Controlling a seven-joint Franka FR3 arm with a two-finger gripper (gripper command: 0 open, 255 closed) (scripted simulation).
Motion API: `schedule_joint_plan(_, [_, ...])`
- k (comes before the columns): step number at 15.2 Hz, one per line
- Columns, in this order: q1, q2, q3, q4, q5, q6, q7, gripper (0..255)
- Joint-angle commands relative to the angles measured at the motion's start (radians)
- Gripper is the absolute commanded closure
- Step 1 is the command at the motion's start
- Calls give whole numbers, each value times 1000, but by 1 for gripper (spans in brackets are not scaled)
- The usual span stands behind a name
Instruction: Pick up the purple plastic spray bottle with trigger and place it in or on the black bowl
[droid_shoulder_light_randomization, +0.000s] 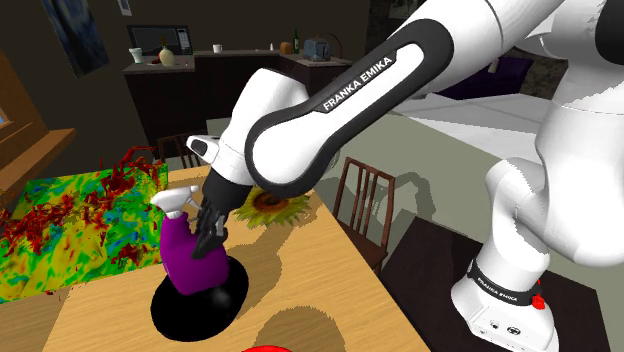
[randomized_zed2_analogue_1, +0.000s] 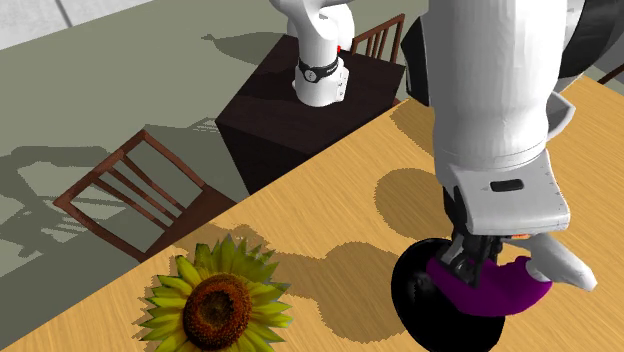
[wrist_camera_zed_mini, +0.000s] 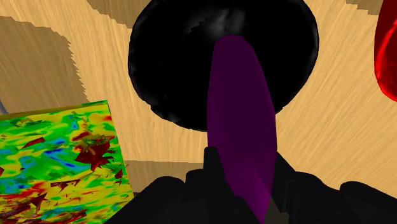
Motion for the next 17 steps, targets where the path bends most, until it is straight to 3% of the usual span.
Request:
schedule_joint_plan(1, [-3, 17, 5, -9, 29, 25, -30, 255])
schedule_joint_plan(9, [-3, 17, 6, -9, 29, 25, -30, 255])
schedule_joint_plan(10, [-3, 17, 6, -9, 28, 25, -29, 0])
schedule_joint_plan(15, [-3, 17, 6, -9, 29, 25, -30, 0])
schedule_joint_plan(17, [-6, -52, -6, -37, -4, -17, -4, 0])
